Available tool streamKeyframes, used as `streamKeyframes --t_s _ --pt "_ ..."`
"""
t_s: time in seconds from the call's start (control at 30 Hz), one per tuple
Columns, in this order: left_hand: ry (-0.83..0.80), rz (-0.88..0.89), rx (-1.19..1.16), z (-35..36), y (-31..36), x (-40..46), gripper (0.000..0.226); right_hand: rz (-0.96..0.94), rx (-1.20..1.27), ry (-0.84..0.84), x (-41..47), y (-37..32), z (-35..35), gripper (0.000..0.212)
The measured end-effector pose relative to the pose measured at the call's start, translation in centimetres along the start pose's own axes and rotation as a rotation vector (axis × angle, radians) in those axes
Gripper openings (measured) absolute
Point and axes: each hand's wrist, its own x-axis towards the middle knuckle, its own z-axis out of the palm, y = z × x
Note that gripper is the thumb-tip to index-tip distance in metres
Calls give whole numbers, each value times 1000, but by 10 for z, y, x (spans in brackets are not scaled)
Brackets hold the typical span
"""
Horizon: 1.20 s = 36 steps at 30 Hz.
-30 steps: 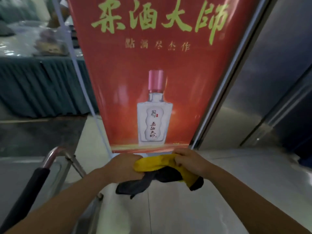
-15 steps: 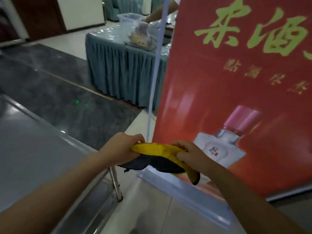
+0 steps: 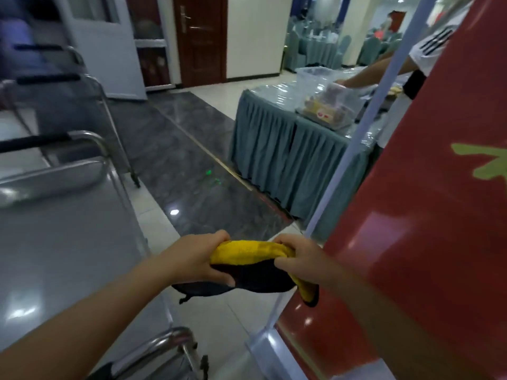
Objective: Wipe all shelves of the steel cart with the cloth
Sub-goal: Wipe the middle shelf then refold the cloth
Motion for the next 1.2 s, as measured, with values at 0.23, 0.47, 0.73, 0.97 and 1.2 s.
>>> streamKeyframes --t_s 0.23,0.47,0.73,0.97,1.2 --pt "192 -368 144 -17 -21 -17 32 -189 29 -342 99 -19 -5 14" --pt "331 -683 300 -29 -66 -98 45 -379 69 -665 148 -84 56 12" --pt "326 -1157 -172 5 -98 -173 80 -460 143 -830 173 -171 122 30" --pt "819 -840 -826 4 -82 -199 61 -527 55 -968 185 -208 170 41" --pt "1084 -1025 -679 5 -101 -185 39 -732 83 -1148 223 -236 216 39"
